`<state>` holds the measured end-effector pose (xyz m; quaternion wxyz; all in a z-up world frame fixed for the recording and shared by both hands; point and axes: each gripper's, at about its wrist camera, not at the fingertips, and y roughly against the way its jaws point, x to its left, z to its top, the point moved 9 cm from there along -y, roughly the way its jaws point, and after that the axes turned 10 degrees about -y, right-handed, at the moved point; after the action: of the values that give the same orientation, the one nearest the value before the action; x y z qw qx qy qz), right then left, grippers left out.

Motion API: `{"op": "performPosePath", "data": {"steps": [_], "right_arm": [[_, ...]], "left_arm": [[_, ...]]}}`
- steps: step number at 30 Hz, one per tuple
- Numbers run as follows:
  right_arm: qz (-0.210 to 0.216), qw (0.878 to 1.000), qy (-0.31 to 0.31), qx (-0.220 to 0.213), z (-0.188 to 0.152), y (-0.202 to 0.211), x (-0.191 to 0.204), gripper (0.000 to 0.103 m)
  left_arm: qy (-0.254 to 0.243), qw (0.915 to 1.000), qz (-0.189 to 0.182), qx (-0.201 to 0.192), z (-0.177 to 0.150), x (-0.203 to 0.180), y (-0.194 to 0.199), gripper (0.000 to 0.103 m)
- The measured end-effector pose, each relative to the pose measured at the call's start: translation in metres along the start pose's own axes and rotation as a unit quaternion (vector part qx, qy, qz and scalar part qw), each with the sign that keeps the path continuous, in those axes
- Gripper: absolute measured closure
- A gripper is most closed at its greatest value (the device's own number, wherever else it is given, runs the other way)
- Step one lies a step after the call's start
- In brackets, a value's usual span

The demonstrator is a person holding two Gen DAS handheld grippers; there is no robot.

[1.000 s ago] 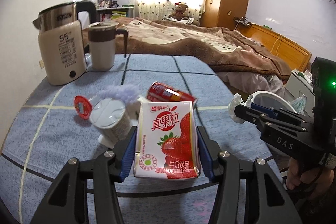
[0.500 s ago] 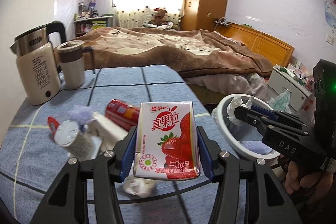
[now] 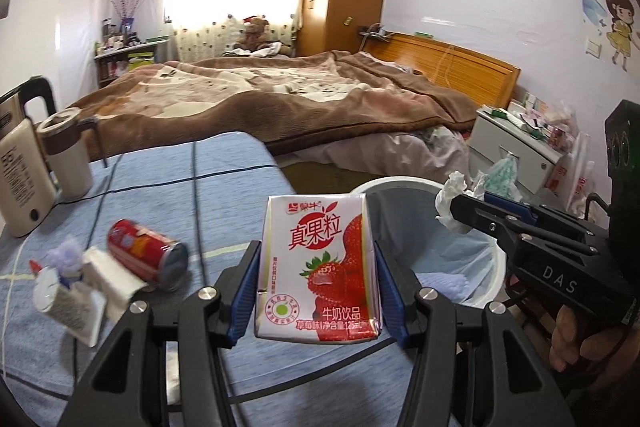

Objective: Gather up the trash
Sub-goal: 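Carry the carton and tissue over the white bin and release both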

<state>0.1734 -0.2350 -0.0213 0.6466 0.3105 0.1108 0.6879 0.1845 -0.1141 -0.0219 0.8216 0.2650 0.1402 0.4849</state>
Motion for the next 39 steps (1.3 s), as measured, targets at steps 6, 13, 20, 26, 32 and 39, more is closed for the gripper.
{"op": "performPosePath", "data": {"steps": [6, 13, 20, 26, 32, 39], "right_arm": [[-0.028, 0.999, -0.017, -0.010, 0.008, 0.012, -0.037, 0.073], [-0.055, 0.998, -0.033, 0.003, 0.002, 0.010, -0.076, 0.073], [-0.083, 0.996, -0.038, 0.021, -0.007, -0.004, -0.103, 0.072], [-0.094, 0.994, -0.044, 0.035, -0.016, -0.012, -0.117, 0.072], [-0.105, 0.992, -0.048, 0.042, -0.018, -0.019, -0.126, 0.069], [-0.108, 0.992, -0.053, 0.044, -0.019, -0.020, -0.126, 0.053]], "left_arm": [[-0.015, 0.9996, -0.021, 0.005, 0.012, -0.029, -0.020, 0.047], [-0.027, 0.9989, -0.034, 0.019, 0.015, -0.054, -0.041, 0.047], [-0.046, 0.9982, -0.021, 0.034, 0.012, -0.070, -0.059, 0.047], [-0.048, 0.9976, -0.022, 0.046, 0.009, -0.077, -0.071, 0.047], [-0.051, 0.9973, -0.015, 0.051, 0.009, -0.078, -0.077, 0.045], [-0.044, 0.9978, -0.020, 0.046, 0.010, -0.075, -0.073, 0.035]]}}
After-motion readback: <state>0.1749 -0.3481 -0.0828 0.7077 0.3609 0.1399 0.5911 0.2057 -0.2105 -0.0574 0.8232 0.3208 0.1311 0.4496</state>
